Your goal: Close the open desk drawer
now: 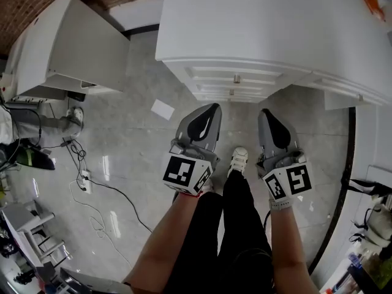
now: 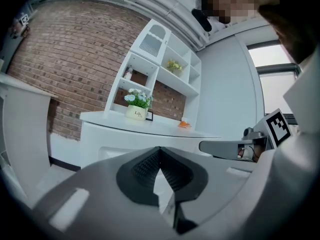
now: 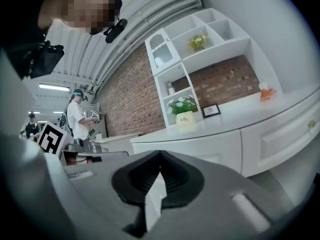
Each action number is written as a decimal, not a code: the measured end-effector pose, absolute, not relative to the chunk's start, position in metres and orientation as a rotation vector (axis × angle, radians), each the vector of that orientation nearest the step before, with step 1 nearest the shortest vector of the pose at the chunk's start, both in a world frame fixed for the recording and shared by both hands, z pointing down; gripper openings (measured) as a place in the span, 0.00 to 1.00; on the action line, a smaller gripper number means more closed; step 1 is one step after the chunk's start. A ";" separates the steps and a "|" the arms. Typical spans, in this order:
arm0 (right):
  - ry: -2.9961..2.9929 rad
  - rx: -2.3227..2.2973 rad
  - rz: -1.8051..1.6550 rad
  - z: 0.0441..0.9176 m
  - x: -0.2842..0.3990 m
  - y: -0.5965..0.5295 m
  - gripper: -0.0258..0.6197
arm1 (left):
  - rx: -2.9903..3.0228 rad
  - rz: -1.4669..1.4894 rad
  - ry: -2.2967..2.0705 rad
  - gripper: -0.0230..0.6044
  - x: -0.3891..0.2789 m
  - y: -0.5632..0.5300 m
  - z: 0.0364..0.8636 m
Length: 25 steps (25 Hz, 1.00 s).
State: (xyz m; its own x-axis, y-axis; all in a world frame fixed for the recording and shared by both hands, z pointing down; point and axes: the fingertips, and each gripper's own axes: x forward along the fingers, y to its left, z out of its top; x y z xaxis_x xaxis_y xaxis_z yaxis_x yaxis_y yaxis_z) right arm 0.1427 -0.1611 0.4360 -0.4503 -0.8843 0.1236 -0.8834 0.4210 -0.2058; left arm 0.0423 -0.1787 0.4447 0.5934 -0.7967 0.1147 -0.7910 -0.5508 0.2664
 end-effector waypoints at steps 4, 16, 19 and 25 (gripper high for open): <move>2.651 -1.655 -0.373 0.413 0.137 -0.127 0.04 | 2.577 0.004 -1.247 0.04 0.032 -0.149 0.424; 2.645 -1.626 -0.270 0.324 0.115 -0.080 0.04 | 2.658 -0.029 -1.178 0.04 0.008 -0.101 0.345; 2.624 -1.647 -0.225 0.301 0.116 -0.072 0.04 | 2.675 -0.046 -1.185 0.04 0.002 -0.094 0.324; 2.631 -1.667 -0.161 0.264 0.117 -0.054 0.04 | 2.726 -0.054 -1.153 0.04 -0.002 -0.080 0.289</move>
